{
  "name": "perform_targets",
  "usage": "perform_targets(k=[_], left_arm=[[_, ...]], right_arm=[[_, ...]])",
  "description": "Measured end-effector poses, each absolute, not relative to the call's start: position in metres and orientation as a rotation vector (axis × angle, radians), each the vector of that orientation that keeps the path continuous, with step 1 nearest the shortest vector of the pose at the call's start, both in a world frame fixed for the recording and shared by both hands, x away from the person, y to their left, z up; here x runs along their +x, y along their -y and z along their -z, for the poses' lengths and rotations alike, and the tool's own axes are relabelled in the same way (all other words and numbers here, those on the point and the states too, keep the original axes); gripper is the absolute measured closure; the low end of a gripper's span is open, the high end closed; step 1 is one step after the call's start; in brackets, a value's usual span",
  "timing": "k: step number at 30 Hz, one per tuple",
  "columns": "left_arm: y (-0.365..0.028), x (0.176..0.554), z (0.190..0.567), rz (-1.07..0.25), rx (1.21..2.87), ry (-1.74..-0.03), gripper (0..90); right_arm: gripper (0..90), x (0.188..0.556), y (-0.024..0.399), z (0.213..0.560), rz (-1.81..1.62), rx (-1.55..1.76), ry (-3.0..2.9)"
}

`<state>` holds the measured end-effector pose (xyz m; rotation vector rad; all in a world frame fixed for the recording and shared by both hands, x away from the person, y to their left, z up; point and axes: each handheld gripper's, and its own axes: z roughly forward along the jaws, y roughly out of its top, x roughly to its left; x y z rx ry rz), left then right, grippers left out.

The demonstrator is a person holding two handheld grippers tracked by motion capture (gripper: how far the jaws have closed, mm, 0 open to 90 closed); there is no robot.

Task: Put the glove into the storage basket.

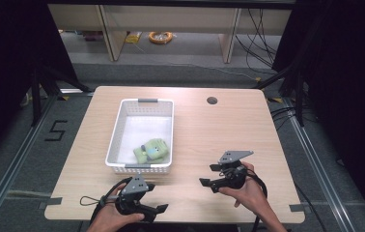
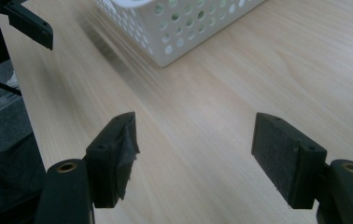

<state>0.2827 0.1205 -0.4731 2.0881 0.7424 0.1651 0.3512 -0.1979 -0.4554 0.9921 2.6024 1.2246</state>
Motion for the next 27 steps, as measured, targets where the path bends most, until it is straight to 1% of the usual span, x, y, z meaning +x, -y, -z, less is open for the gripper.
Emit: perform_targets(k=[1,4,10,11,13,14,16,18,20,21,24,25,27], left_arm=[[-0.119,0.280,0.476,-0.163,2.075,-0.763,19.2],[-0.119,0.280,0.480,-0.168,2.076,-0.748,19.0],[-0.120,0.276,0.491,-0.180,2.102,-0.775,18.9],[-0.123,0.276,0.492,-0.219,2.153,-0.745,18.9],[-0.121,0.273,0.495,-0.216,2.131,-0.771,19.0],[-0.124,0.272,0.493,-0.244,2.163,-0.734,19.0],[-0.128,0.270,0.492,-0.269,2.178,-0.747,19.0],[-0.130,0.267,0.493,-0.255,2.149,-0.769,19.0],[-0.132,0.267,0.493,-0.270,2.162,-0.762,19.0],[-0.133,0.264,0.493,-0.246,2.142,-0.790,19.0],[-0.137,0.265,0.494,-0.278,2.172,-0.769,19.0],[-0.136,0.264,0.495,-0.260,2.152,-0.790,19.2],[-0.137,0.264,0.497,-0.266,2.161,-0.808,19.2]], right_arm=[[30.9,0.348,0.199,0.458,-1.208,0.982,-2.607],[29.8,0.345,0.201,0.461,-1.210,0.984,-2.606],[25.9,0.335,0.204,0.469,-1.212,0.983,-2.598],[25.3,0.334,0.205,0.470,-1.200,0.980,-2.599],[24.6,0.327,0.206,0.475,-1.190,0.984,-2.605],[24.3,0.325,0.206,0.477,-1.187,1.001,-2.602],[23.5,0.321,0.208,0.481,-1.174,0.980,-2.608],[23.5,0.316,0.210,0.484,-1.158,0.977,-2.612],[23.5,0.314,0.211,0.486,-1.152,0.977,-2.613],[23.5,0.309,0.212,0.490,-1.143,0.996,-2.609],[23.4,0.305,0.214,0.492,-1.126,0.987,-2.612],[22.5,0.302,0.215,0.492,-1.094,0.996,-2.624],[22.6,0.301,0.216,0.494,-1.117,1.000,-2.604]])
